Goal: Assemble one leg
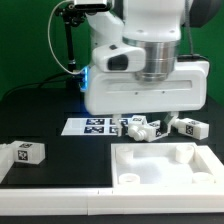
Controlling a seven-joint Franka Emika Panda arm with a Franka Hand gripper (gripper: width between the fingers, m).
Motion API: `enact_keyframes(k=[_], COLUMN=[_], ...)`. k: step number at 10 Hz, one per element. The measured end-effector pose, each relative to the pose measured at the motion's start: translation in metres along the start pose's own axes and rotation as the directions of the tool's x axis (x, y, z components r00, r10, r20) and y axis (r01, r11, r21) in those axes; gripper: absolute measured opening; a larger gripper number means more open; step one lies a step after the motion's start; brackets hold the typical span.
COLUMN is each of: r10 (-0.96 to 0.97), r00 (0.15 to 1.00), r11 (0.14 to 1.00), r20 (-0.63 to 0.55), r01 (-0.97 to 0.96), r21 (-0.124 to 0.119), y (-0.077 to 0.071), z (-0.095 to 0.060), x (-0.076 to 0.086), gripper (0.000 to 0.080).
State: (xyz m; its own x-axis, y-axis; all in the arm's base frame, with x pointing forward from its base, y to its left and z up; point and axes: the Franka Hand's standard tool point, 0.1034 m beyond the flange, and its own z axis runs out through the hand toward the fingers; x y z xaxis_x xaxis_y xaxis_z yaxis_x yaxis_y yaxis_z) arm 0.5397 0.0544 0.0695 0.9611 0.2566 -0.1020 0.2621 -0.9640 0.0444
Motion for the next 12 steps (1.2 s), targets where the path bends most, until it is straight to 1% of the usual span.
enact_keyframes(k=[1, 2, 3, 4, 5, 6, 7, 8, 9, 10, 11, 12], r10=[-0.029, -0.073, -0.130, -0.118, -0.124, -0.122, -0.102, -0.030, -0.011, -0.025, -0.048, -0.031], r00=[0.999, 0.997, 0.991, 0.993, 0.992, 0.993, 0.995, 0.991, 0.977, 0.968, 0.954, 0.910], r11=[1.000, 0.997, 0.992, 0.993, 0.992, 0.993, 0.995, 0.999, 0.999, 0.998, 0.997, 0.997], r20=[-0.021, -0.020, -0.018, -0.018, 0.005, 0.003, 0.021, 0.128, 0.211, 0.251, 0.296, 0.413], r01=[0.029, 0.073, 0.130, 0.118, 0.124, 0.122, 0.102, 0.032, 0.018, 0.037, 0.066, 0.060], r21=[0.000, 0.004, -0.008, -0.013, -0.011, -0.011, -0.010, -0.018, -0.033, -0.043, -0.049, -0.056], y=[-0.028, -0.060, -0.080, -0.091, -0.089, -0.088, -0.090, -0.099, -0.127, -0.145, -0.155, -0.147], z=[-0.001, -0.001, -0.004, -0.006, -0.004, -0.004, -0.003, 0.000, 0.001, 0.001, 0.000, 0.000], x=[-0.009, -0.023, -0.027, -0.027, -0.029, -0.028, -0.031, -0.047, -0.059, -0.066, -0.075, -0.079], gripper=[0.0649, 0.0649, 0.0649, 0.0649, 0.0649, 0.0649, 0.0649, 0.0649, 0.0649, 0.0649, 0.0649, 0.0649])
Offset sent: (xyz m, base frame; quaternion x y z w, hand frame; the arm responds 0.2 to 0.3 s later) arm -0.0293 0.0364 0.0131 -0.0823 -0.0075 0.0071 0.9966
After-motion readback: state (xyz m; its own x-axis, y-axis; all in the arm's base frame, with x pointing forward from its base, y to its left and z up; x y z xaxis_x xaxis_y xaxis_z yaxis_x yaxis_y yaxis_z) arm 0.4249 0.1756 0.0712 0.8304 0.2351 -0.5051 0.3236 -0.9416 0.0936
